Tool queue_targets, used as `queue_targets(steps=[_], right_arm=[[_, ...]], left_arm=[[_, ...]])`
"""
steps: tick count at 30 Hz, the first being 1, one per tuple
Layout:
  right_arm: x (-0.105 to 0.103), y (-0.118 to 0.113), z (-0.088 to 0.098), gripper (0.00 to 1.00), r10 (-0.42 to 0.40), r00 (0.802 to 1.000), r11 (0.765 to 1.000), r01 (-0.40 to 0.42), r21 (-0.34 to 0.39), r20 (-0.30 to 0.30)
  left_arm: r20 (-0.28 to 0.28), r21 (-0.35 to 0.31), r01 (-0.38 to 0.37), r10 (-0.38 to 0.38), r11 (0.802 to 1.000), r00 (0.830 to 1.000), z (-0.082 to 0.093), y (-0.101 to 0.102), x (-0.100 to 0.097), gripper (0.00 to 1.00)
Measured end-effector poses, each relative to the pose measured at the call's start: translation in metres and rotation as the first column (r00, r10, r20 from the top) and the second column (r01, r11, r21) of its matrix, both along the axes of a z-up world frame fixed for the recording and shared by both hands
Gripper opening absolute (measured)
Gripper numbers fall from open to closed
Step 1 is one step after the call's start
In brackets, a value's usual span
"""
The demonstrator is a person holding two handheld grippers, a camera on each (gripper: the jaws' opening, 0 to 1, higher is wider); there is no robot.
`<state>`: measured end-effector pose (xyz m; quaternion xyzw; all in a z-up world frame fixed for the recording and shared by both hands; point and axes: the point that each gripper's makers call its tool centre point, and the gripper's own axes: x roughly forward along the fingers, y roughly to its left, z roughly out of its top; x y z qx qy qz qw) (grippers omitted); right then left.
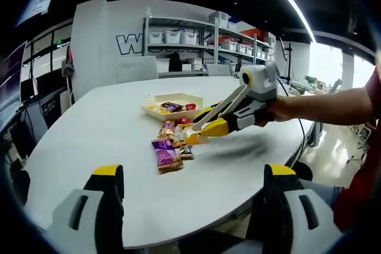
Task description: Place the target food into the container with the food tongs after gripping and lifting it, then release it inside without dropping or visibly crushing the food.
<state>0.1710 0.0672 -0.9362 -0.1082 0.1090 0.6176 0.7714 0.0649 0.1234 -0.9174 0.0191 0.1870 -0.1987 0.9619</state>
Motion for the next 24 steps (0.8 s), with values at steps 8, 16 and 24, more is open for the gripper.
queue_targets(steps=[8, 16, 24], right_arm=[[0.006, -0.001, -0.004, 0.26, -0.006, 0.999, 1.000, 0.007, -0.011, 0.033], [0.024, -0.001, -0.010, 0.25, -0.061, 0.996, 0.997, 0.065, -0.052, 0.070], [0.026, -0.011, -0.013, 0.17, -0.162, 0.971, 0.987, 0.156, -0.047, -0.173]], left_arm=[[-0.002, -0.004, -0.001, 0.001, 1.000, 1.000, -0.002, -0.002, 0.002, 0.95], [-0.007, -0.002, 0.008, -0.008, 1.000, 1.000, -0.002, -0.007, 0.005, 0.94], [-0.016, 0.002, 0.007, -0.007, 1.000, 1.000, -0.005, -0.007, 0.005, 0.93]])
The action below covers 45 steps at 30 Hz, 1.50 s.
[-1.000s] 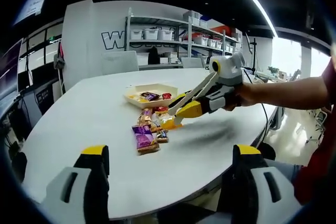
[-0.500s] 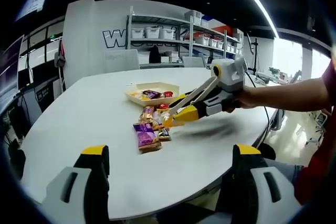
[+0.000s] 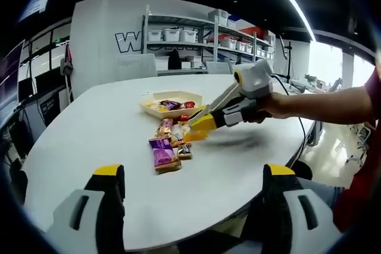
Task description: Place the target food into the container with the food tongs after gripping and lifting it, then release it inside without dropping or visibly crushing the food.
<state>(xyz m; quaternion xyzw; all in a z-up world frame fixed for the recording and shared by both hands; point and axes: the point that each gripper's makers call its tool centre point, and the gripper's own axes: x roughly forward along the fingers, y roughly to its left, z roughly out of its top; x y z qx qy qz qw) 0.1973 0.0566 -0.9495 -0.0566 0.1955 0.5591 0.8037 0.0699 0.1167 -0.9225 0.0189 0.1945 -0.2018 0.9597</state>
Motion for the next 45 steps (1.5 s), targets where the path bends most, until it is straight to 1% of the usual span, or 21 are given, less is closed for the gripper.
queue_targets(steps=[1, 2, 8, 11, 13, 16, 20, 22, 24, 25, 26, 28, 31, 34, 35, 37, 38, 39, 41, 42, 45], right_arm=[[0.000, -0.001, 0.000, 0.16, -0.003, 1.000, 1.000, 0.003, -0.002, -0.003], [0.004, -0.003, 0.001, 0.15, -0.010, 1.000, 1.000, 0.010, -0.009, 0.024], [0.001, -0.012, 0.003, 0.15, -0.022, 0.999, 0.999, 0.023, -0.026, 0.050], [0.000, -0.016, 0.005, 0.16, -0.029, 0.999, 0.999, 0.030, -0.024, 0.042], [-0.001, -0.020, 0.009, 0.16, -0.037, 0.998, 0.999, 0.038, -0.013, 0.042], [-0.001, -0.023, 0.022, 0.16, -0.052, 0.997, 0.998, 0.050, 0.038, 0.059], [0.001, -0.027, 0.032, 0.17, -0.061, 0.994, 0.997, 0.057, 0.050, 0.089], [0.004, -0.029, 0.035, 0.18, -0.071, 0.995, 0.996, 0.066, 0.067, 0.072], [0.008, -0.030, 0.034, 0.20, -0.090, 0.994, 0.994, 0.086, 0.068, 0.065], [0.008, -0.030, 0.030, 0.21, -0.099, 0.995, 0.993, 0.097, 0.072, 0.018], [0.009, -0.030, 0.030, 0.22, -0.113, 0.993, 0.991, 0.112, 0.073, 0.016], [0.008, -0.024, 0.026, 0.23, -0.118, 0.993, 0.991, 0.116, 0.059, 0.026], [0.010, -0.014, 0.022, 0.24, -0.115, 0.990, 0.993, 0.114, 0.024, 0.087], [0.006, -0.001, 0.018, 0.24, -0.115, 0.990, 0.993, 0.114, 0.018, 0.084], [0.004, 0.004, 0.014, 0.24, -0.101, 0.989, 0.995, 0.102, -0.007, 0.106], [0.002, 0.002, 0.000, 0.24, -0.065, 0.981, 0.991, 0.085, -0.106, 0.181], [0.000, 0.001, -0.003, 0.24, -0.054, 0.979, 0.988, 0.081, -0.130, 0.195], [-0.003, 0.001, -0.004, 0.24, -0.041, 0.979, 0.989, 0.068, -0.135, 0.199], [-0.007, -0.002, 0.000, 0.25, -0.043, 0.981, 0.993, 0.063, -0.102, 0.187], [-0.008, -0.007, 0.000, 0.24, -0.049, 0.985, 0.993, 0.066, -0.098, 0.166], [-0.009, -0.019, 0.000, 0.25, -0.050, 0.984, 0.992, 0.068, -0.102, 0.170]], left_arm=[[0.000, -0.001, 0.003, -0.003, 1.000, 1.000, 0.000, -0.001, 0.000, 0.93], [0.001, -0.001, 0.004, -0.004, 1.000, 1.000, 0.000, -0.002, 0.000, 0.93], [0.006, 0.000, 0.016, -0.016, 1.000, 1.000, 0.003, -0.009, 0.002, 0.93], [0.006, 0.006, 0.020, -0.020, 1.000, 1.000, 0.003, -0.010, 0.002, 0.93], [0.006, 0.001, 0.020, -0.020, 1.000, 1.000, 0.003, -0.011, 0.001, 0.93], [0.004, 0.004, 0.020, -0.020, 1.000, 1.000, 0.002, -0.012, 0.001, 0.94], [0.001, 0.007, 0.029, -0.029, 1.000, 1.000, 0.002, -0.014, 0.000, 0.94], [0.004, 0.008, 0.031, -0.031, 0.999, 1.000, 0.003, -0.014, 0.001, 0.94], [0.004, 0.007, 0.032, -0.032, 0.999, 0.999, 0.004, -0.014, 0.001, 0.94], [0.007, 0.008, 0.034, -0.034, 0.999, 0.999, 0.005, -0.015, 0.001, 0.94], [0.009, 0.006, 0.035, -0.035, 0.999, 0.999, 0.005, -0.016, 0.001, 0.93], [0.008, 0.003, 0.039, -0.039, 0.999, 0.999, 0.006, -0.017, 0.001, 0.94], [0.007, 0.006, 0.043, -0.043, 0.999, 0.999, 0.005, -0.018, 0.001, 0.94], [0.011, -0.003, 0.034, -0.034, 0.999, 0.999, 0.006, -0.016, 0.001, 0.94], [0.012, -0.002, 0.036, -0.036, 0.999, 0.999, 0.006, -0.016, 0.001, 0.94], [0.009, 0.005, 0.037, -0.037, 0.999, 0.999, 0.006, -0.014, 0.000, 0.94], [0.008, 0.007, 0.036, -0.036, 0.999, 0.999, 0.006, -0.013, 0.000, 0.94], [0.009, 0.007, 0.035, -0.035, 0.999, 0.999, 0.006, -0.012, -0.001, 0.94], [0.013, -0.002, 0.025, -0.025, 1.000, 1.000, 0.007, -0.008, 0.000, 0.94], [0.013, -0.004, 0.022, -0.022, 1.000, 1.000, 0.007, -0.007, 0.000, 0.94], [0.015, -0.010, 0.021, -0.021, 1.000, 1.000, 0.007, -0.008, 0.000, 0.94]])
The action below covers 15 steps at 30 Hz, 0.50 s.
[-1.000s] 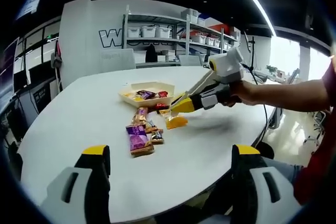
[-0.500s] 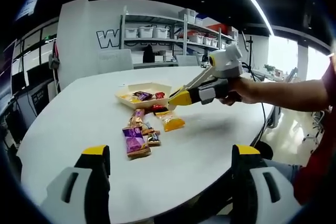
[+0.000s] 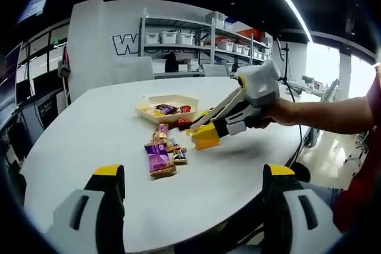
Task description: Place the target food into the container with the food tongs after gripping and lifting it, then release it inside without dropping or visibly crushing the food.
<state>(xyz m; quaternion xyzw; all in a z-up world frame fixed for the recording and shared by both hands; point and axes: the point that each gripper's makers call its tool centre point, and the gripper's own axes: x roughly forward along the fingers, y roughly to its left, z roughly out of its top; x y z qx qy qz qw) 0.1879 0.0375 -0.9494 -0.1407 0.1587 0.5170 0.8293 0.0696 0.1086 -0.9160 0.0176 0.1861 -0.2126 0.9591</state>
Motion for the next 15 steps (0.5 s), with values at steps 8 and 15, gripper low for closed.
queue_targets(steps=[8, 15], right_arm=[[0.010, -0.040, 0.000, 0.25, -0.078, 0.997, 0.996, 0.079, 0.038, -0.022], [0.019, -0.056, 0.005, 0.25, -0.154, 0.986, 0.984, 0.159, 0.084, -0.058]], left_arm=[[-0.012, -0.009, 0.019, -0.019, 1.000, 1.000, -0.007, -0.011, 0.002, 0.94], [-0.009, -0.009, 0.035, -0.035, 0.999, 0.999, -0.005, -0.017, 0.004, 0.94]])
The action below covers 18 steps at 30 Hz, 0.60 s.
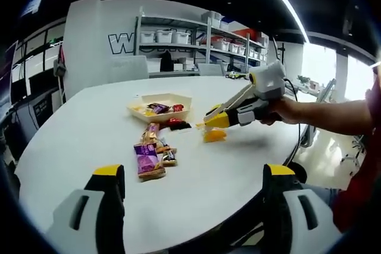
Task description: Place the target food into the container with the food tongs after gripping and lifting it, then release it inside without dropping or visibly crushing the food.
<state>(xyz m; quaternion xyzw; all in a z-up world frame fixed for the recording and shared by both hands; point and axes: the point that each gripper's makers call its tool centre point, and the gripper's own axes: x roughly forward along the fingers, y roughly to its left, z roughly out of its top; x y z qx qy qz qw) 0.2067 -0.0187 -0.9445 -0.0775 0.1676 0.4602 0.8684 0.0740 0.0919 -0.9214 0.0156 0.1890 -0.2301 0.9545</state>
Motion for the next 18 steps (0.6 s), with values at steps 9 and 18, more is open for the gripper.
queue_targets(steps=[9, 18], right_arm=[[0.0025, -0.0034, -0.0026, 0.25, -0.091, 0.995, 0.995, 0.089, -0.051, -0.034], [0.0033, 0.0028, -0.0012, 0.25, -0.137, 0.990, 0.986, 0.134, -0.103, -0.022]], left_arm=[[-0.016, -0.004, -0.003, 0.002, 1.000, 1.000, -0.0072, 0.0002, -0.0001, 0.94], [-0.011, -0.002, 0.007, -0.007, 1.000, 1.000, -0.0047, -0.0019, 0.0019, 0.93]])
